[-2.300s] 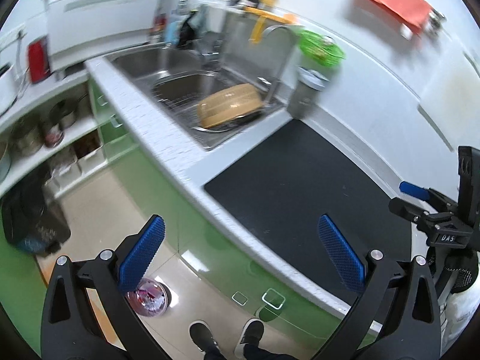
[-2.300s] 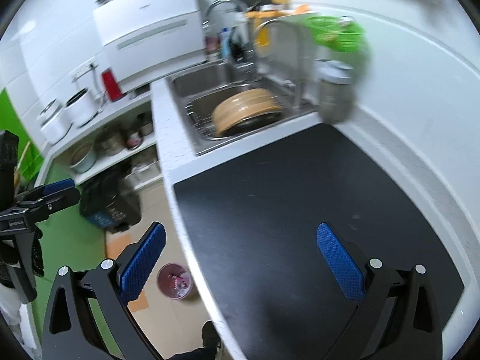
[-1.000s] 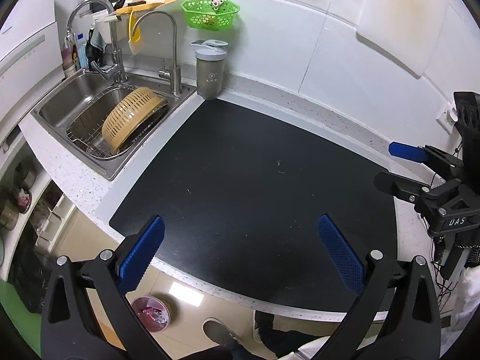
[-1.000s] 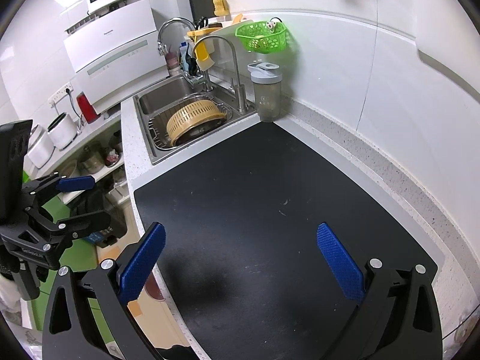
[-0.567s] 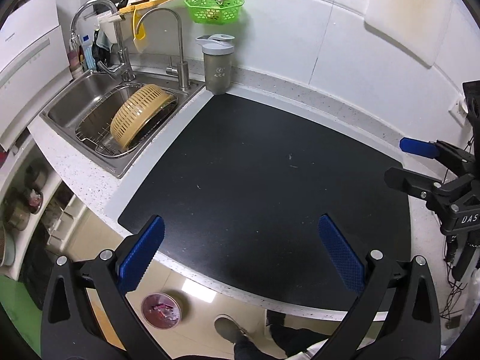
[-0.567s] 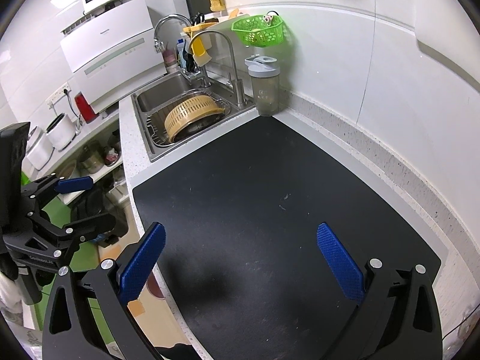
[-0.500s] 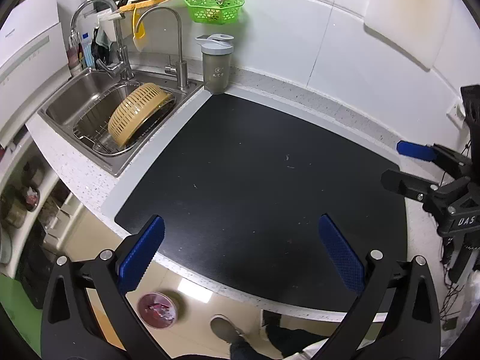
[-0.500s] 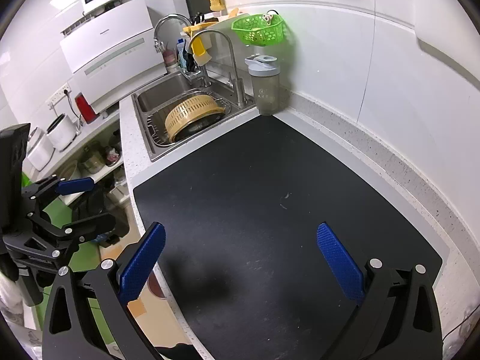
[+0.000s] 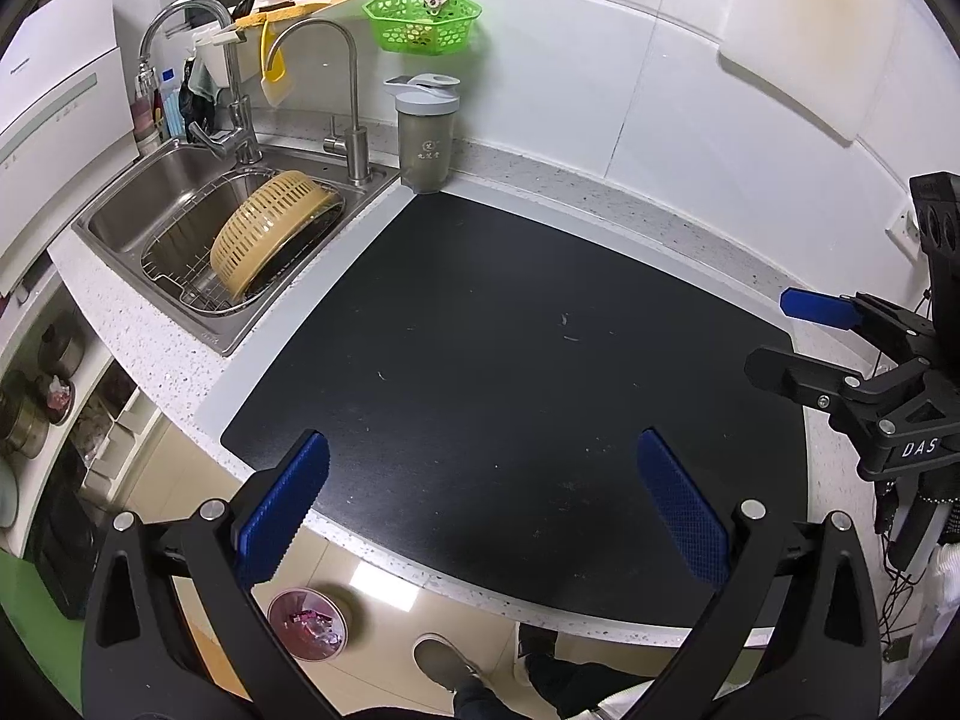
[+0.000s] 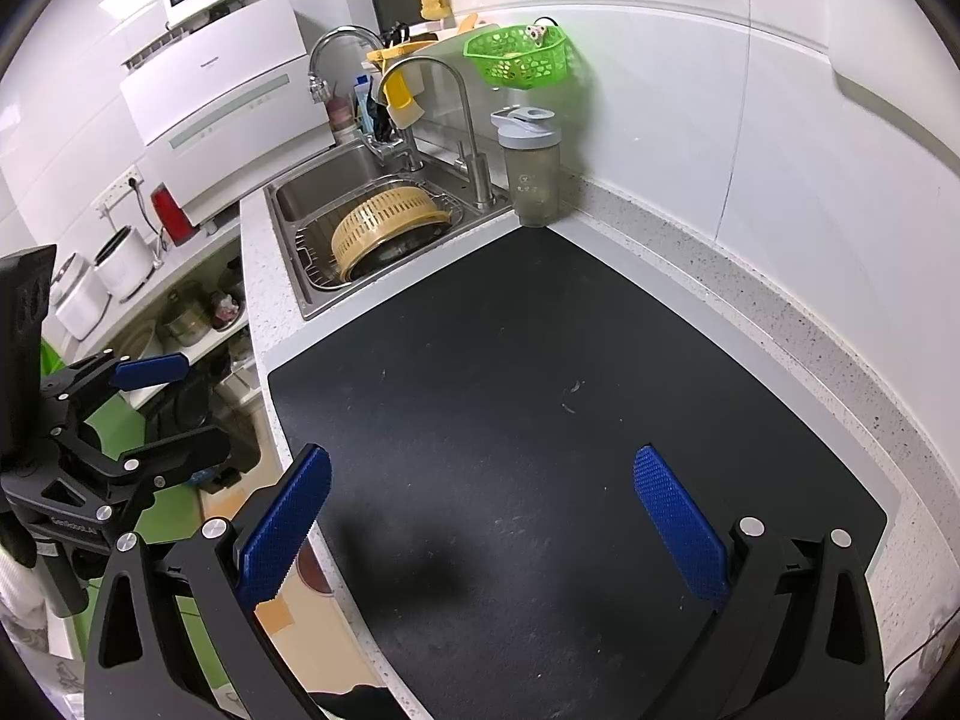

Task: Collect trash

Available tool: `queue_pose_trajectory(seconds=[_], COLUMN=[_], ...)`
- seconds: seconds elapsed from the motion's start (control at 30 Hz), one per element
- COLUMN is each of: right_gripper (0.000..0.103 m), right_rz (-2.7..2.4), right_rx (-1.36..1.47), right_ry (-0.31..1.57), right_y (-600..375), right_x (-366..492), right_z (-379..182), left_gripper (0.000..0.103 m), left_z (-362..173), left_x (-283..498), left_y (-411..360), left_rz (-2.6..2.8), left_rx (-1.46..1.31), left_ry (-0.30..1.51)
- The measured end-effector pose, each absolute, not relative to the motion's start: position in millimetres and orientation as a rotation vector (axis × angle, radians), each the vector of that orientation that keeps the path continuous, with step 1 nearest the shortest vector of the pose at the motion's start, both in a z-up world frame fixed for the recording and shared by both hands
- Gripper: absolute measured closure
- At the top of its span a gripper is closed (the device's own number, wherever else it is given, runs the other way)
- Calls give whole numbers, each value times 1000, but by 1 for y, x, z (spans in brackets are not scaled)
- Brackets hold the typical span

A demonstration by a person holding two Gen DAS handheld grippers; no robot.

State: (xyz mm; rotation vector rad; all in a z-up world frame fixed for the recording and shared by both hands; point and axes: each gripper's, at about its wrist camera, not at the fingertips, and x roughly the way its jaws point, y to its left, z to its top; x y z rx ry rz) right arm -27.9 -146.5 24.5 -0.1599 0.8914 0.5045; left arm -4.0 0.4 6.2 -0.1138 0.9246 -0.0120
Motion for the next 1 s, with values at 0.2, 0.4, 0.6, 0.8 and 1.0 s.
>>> queue_pose_trajectory(seconds=[0.2, 0.4, 0.6, 0.8, 1.0], right_gripper=[6, 6, 6, 6, 6], right_rz=[510, 516, 516, 515, 515], right_rx=[-151, -156, -159, -159, -156], right_ry=[895, 894, 893, 894, 893], right_y=[-146, -144, -144, -143, -143], right_x=[-28, -28, -28, -28, -28], right_z=[24, 24, 24, 23, 24], left_gripper=[3, 3, 3, 3, 3], left_z=[5, 6, 6, 6, 6], left_x=[-5, -7, -7, -7, -7], left_y=[1, 0, 2, 2, 3], left_rz=[-3, -1, 5, 6, 5], left_rx=[-112, -107, -111, -112, -111], left_ry=[926, 922, 920, 920, 920])
